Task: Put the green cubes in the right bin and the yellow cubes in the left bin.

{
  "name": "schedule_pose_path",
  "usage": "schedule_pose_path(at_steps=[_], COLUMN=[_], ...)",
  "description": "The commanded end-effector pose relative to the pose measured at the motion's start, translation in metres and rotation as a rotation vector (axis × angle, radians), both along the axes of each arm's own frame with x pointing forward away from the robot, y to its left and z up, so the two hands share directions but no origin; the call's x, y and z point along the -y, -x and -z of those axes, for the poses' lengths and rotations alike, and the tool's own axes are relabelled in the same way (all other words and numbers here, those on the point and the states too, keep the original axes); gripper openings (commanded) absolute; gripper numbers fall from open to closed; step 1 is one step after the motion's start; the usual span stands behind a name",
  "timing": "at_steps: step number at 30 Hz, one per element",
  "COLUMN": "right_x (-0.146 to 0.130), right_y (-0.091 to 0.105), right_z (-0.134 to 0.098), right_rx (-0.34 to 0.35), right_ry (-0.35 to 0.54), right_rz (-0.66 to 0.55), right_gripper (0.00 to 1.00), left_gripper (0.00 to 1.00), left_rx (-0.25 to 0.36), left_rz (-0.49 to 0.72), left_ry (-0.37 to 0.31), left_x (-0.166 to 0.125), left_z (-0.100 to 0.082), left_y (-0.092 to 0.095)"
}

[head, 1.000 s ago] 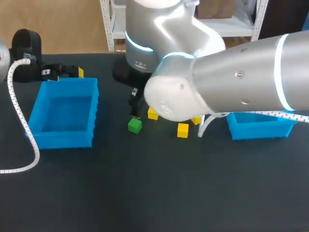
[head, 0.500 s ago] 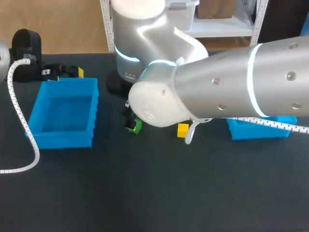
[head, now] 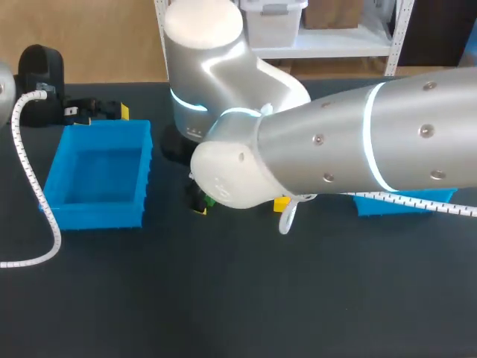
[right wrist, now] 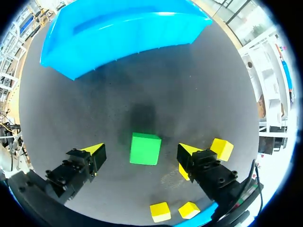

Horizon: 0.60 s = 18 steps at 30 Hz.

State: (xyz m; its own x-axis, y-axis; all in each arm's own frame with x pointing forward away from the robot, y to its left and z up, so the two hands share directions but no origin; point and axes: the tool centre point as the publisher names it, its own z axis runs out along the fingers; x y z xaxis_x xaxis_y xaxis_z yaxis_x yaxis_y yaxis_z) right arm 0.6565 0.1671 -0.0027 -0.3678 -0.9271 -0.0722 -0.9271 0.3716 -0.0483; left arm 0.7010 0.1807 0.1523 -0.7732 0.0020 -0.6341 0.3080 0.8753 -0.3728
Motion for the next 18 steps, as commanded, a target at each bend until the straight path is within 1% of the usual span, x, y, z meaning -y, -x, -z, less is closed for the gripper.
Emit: schedule_pose_path(at_steps=[1,2,14,18], right_x=[0.0003,0.0004,-0.0025,-0.0032], right_y=[0.0012,0.0017,-0.0018,-0.0068], right_z=[0.0043,0.0051,0.0109,0.0063], right_rx=[-0.001,-0.001,0.010,0.018], right_ry=[0.003,0.004,0.021,0.020], right_rz=[0.005,0.005,0.040,0.045], right_gripper=[0.16,0.00,0.00,0.00], left_gripper=[1.00,1.00,1.00,1.00], left_rx=[0.006,0.006,0.006,0.006], left_rz=[0.006,0.006,0.006,0.006], left_ry=[0.008,0.008,0.008,0.008], left_x=[-0.0020,-0.0020,-0.0020,-0.0020], left_z=[0.0015,0.0015,0.0015,0.0015], left_y=[0.0002,0.0002,0.0002,0.0002])
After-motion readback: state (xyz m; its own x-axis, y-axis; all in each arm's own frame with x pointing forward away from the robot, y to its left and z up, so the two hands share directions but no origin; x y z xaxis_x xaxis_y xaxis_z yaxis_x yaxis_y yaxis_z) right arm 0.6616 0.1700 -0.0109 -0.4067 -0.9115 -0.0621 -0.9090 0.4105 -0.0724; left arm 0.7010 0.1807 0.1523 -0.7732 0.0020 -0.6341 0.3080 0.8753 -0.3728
